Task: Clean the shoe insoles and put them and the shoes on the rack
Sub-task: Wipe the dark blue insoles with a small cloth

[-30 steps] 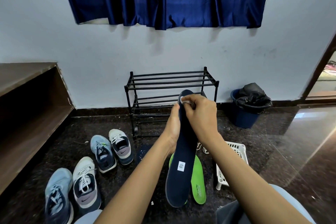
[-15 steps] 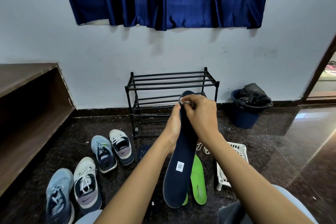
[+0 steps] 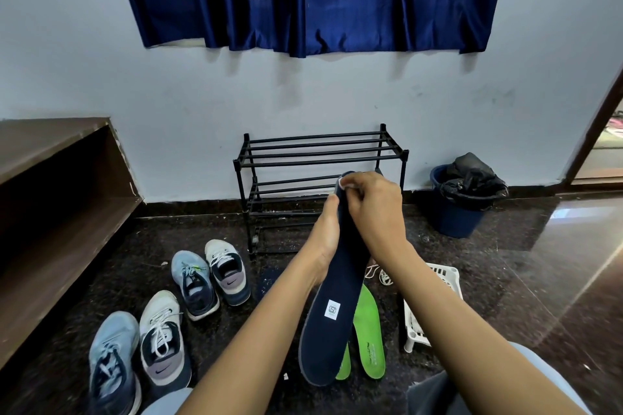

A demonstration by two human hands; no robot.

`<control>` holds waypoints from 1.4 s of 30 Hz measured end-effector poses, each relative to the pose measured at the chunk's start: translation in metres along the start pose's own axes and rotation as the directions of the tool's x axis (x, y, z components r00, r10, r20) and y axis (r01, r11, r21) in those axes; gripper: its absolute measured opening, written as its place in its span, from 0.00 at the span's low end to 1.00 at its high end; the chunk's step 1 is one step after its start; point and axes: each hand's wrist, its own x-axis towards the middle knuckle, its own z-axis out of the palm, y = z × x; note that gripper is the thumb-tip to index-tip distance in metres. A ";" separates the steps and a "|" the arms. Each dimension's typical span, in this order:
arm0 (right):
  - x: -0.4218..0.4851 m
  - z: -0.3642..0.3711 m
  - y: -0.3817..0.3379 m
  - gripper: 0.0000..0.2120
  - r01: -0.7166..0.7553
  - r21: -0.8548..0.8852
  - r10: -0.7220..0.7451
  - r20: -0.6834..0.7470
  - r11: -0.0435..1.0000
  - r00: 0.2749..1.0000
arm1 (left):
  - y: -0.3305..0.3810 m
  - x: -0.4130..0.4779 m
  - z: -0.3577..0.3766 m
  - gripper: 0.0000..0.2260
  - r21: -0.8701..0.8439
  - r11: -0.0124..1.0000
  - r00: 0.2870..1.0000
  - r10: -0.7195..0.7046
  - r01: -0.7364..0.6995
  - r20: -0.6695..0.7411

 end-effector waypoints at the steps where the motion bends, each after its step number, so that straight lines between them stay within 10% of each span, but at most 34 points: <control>1: -0.001 0.000 0.000 0.09 -0.007 0.008 0.007 -0.001 1.000 1.000 | 0.000 0.000 0.000 0.25 0.007 1.000 1.000 -0.003 0.003 0.007; 42: -0.005 0.007 -0.002 0.09 0.068 -0.003 -0.068 -0.030 0.998 0.997 | 0.003 -0.005 -0.006 0.23 0.119 0.987 0.993 0.108 -0.112 0.040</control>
